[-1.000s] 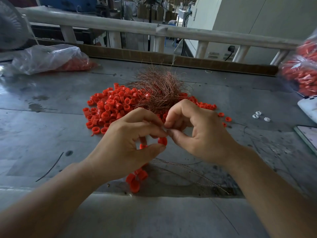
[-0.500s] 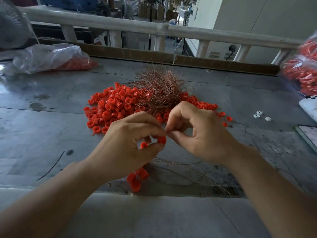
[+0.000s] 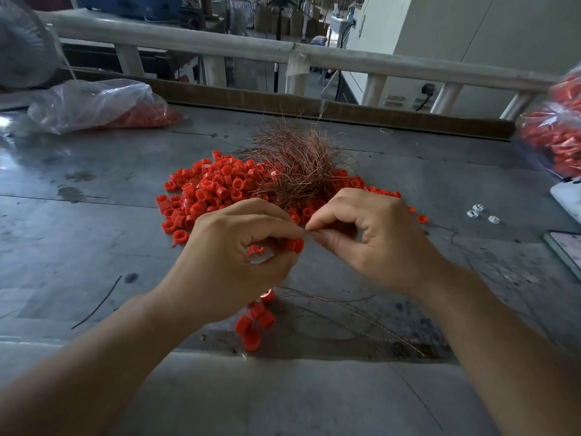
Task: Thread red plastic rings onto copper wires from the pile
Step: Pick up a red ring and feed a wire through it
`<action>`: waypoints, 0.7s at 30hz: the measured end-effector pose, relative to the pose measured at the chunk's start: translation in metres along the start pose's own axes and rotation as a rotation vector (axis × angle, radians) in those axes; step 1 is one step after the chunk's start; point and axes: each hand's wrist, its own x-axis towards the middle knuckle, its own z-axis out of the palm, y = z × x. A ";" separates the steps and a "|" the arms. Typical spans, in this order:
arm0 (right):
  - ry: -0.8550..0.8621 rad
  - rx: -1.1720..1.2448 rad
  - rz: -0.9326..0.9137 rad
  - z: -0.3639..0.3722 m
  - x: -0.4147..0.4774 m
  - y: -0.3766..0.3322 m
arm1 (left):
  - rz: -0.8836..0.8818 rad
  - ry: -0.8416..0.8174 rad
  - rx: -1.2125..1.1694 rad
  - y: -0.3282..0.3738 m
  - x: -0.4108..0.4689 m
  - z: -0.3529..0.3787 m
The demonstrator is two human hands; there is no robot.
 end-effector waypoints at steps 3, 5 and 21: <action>0.024 -0.043 -0.029 0.000 0.000 -0.001 | -0.032 0.011 -0.061 0.000 0.000 0.000; 0.049 -0.078 -0.055 -0.001 -0.001 -0.002 | -0.057 0.000 -0.135 0.000 0.000 -0.001; 0.534 -0.054 -0.048 -0.029 -0.001 -0.008 | -0.455 0.074 -0.970 -0.005 0.009 -0.001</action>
